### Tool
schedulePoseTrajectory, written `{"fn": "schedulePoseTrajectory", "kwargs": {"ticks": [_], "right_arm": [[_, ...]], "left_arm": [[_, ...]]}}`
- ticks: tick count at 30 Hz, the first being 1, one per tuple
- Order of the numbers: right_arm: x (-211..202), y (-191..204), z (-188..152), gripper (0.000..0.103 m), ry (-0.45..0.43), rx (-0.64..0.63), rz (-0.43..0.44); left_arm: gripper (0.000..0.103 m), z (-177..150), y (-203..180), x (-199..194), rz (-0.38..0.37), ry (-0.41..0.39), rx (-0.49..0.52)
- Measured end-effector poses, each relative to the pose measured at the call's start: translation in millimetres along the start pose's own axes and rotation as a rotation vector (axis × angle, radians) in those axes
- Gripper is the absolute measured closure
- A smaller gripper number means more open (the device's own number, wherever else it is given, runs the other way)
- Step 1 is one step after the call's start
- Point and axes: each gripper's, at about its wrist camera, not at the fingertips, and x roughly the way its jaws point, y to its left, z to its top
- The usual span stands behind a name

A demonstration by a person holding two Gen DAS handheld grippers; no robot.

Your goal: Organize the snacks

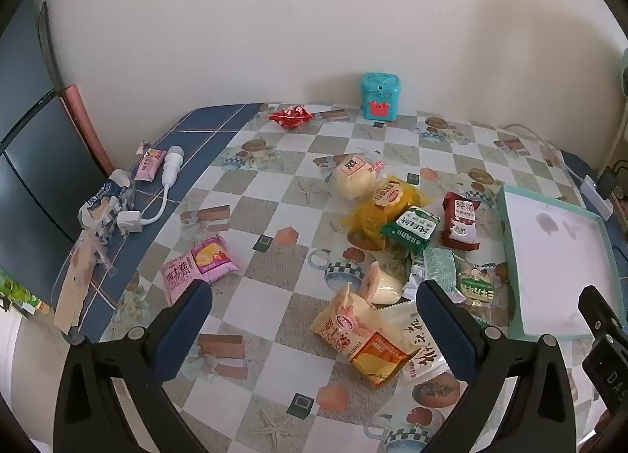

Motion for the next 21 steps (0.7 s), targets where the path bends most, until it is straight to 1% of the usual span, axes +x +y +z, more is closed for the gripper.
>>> {"fn": "schedulePoseTrajectory", "kwargs": {"ticks": [10,13,17,21], "right_arm": [[0,0,0,0.000,0.000,-0.002,-0.004],[2,-1,1,0.000,0.009,-0.001,-0.001],[11,-1,-3,0.000,0.053,0.004,0.003],[15,-3,-6,0.000,0.073,0.010,-0.004]], "left_arm": [[0.000,-1,-1,3,0.013,0.006,0.009],[0.000,-3,-4,7,0.023,0.027,0.024],[0.000,-6,-4,15,0.038,0.070,0.033],[0.000,-9,-3,19,0.043,0.092,0.036]]}}
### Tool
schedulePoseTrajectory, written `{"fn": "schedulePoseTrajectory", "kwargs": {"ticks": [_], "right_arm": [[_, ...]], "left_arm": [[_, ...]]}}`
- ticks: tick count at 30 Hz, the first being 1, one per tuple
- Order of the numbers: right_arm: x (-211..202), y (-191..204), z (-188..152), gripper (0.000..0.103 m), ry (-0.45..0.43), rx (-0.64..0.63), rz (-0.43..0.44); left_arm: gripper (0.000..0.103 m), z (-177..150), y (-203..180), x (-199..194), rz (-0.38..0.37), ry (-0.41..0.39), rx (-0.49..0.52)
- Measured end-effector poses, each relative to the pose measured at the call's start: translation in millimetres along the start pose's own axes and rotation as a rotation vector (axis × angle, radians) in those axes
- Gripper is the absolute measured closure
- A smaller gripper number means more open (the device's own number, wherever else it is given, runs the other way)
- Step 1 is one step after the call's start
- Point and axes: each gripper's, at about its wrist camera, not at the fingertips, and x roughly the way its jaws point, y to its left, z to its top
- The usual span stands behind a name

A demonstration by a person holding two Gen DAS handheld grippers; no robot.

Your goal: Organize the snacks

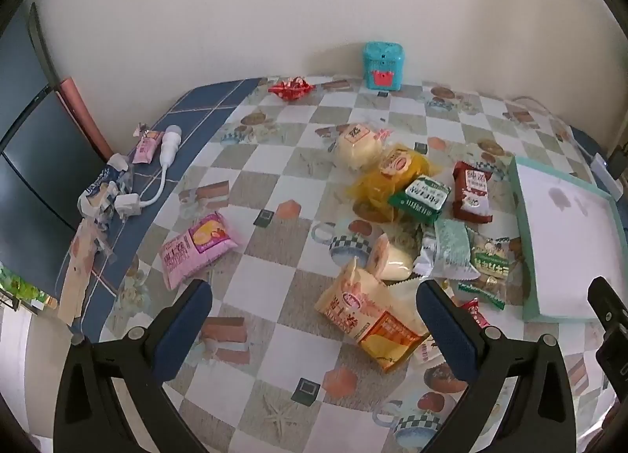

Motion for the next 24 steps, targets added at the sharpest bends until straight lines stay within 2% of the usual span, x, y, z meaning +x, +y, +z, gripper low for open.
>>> {"fn": "schedulePoseTrajectory", "kwargs": {"ticks": [13,24], "right_arm": [[6.3,0.7,-2.1,0.000,0.034,0.001,-0.005],[7.3,1.0,-2.3,0.000,0.040,0.004,-0.006]], "left_arm": [[0.000,-2.2,-2.0,9.4,0.020,0.052,0.010],[0.000,-2.1,0.0,10.0,0.017,0.053,0.006]]}}
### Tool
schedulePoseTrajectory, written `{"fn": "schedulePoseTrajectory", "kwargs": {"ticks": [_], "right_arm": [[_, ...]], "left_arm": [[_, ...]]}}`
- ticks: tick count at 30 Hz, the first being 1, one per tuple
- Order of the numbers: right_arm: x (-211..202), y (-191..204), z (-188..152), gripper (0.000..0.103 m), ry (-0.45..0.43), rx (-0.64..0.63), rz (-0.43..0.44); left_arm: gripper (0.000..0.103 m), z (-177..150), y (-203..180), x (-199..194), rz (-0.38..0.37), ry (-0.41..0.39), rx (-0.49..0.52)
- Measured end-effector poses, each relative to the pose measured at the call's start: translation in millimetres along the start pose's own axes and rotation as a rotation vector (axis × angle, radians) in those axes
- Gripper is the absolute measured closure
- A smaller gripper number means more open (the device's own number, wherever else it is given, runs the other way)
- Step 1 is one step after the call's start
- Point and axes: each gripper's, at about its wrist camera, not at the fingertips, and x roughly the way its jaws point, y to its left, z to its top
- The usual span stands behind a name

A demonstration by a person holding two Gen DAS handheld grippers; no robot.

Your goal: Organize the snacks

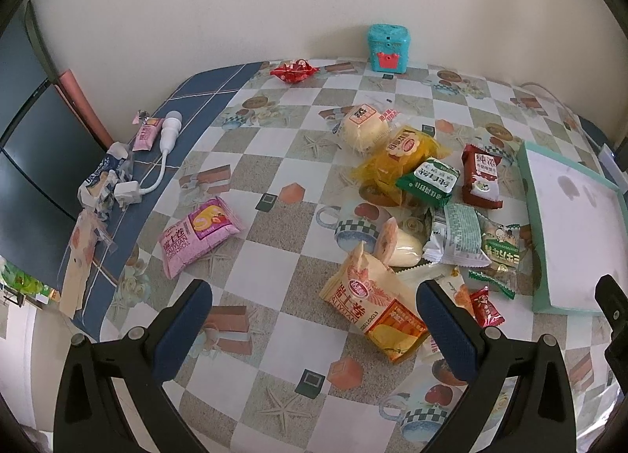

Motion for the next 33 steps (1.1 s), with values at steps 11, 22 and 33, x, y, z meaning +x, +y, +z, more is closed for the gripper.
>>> {"fn": "schedulePoseTrajectory", "kwargs": {"ticks": [11,22,33], "right_arm": [[1,0,0,0.000,0.003,0.002,-0.003],[4,3,-2,0.000,0.006,-0.014,-0.018],[7,7,-2,0.000,0.014,-0.033,-0.027]], "left_arm": [[0.000,-1,1,1,-0.004,0.002,-0.004],[0.000,0,7,4,-0.016,0.012,-0.035],[0.000,1,15,6,-0.032,0.024,-0.062]]}}
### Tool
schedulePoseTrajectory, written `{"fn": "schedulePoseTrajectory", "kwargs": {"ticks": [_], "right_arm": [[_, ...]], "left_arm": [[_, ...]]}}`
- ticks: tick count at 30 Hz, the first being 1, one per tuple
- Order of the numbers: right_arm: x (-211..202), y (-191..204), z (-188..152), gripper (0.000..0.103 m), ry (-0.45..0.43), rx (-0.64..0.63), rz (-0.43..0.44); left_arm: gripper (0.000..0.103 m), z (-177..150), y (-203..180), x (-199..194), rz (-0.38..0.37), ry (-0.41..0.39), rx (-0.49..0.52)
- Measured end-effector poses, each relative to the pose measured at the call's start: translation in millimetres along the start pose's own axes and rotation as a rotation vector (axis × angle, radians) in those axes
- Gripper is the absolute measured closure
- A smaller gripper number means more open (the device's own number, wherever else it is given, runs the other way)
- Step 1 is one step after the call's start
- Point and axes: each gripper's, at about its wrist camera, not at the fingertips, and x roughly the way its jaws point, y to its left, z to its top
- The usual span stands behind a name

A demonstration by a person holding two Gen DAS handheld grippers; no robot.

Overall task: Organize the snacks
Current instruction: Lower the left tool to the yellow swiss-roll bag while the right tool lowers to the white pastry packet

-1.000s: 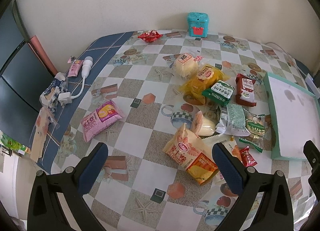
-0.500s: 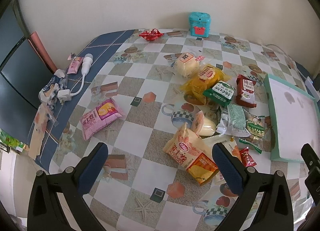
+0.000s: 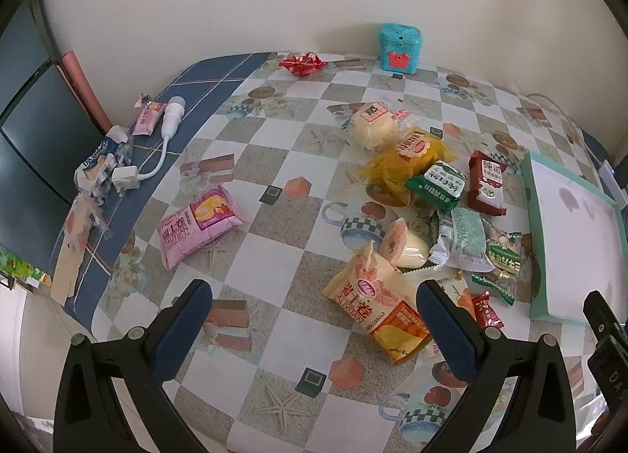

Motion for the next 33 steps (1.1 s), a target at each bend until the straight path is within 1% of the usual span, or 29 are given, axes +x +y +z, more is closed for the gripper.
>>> {"fn": "schedulePoseTrajectory", "kwargs": {"ticks": [9,13,16,21,23,26,28,30,33], "right_arm": [[9,11,-1,0.000,0.031,-0.035,0.014],[14,18,-1,0.000,0.050,-0.053,0.029],[21,27,-3,0.000,0.081,-0.074,0.051],[34,45,-7,0.000,0.151,-0.104,0.120],[38,54,-7,0.000,0.164,-0.125,0.134],[47,68,-9,0.000,0.191,-0.154,0.148],[53,73,-8,0.000,0.208,-0.164,0.142],[59,76,-6,0.000,0.220,-0.161,0.136],[63,78,-2,0.000,0.225,-0.154,0.132]], "left_arm": [[0.000,1,25,10,0.001,0.037,-0.100],[0.000,1,33,16,0.009,0.055,-0.127],[0.000,0,38,21,0.008,0.072,-0.147],[0.000,0,44,33,-0.008,0.117,-0.193],[0.000,2,43,43,-0.034,0.151,-0.211],[0.000,3,39,59,-0.109,0.215,-0.242],[0.000,2,33,70,-0.145,0.257,-0.246],[0.000,1,24,80,-0.165,0.298,-0.235],[0.000,1,18,88,-0.207,0.323,-0.239]]}}
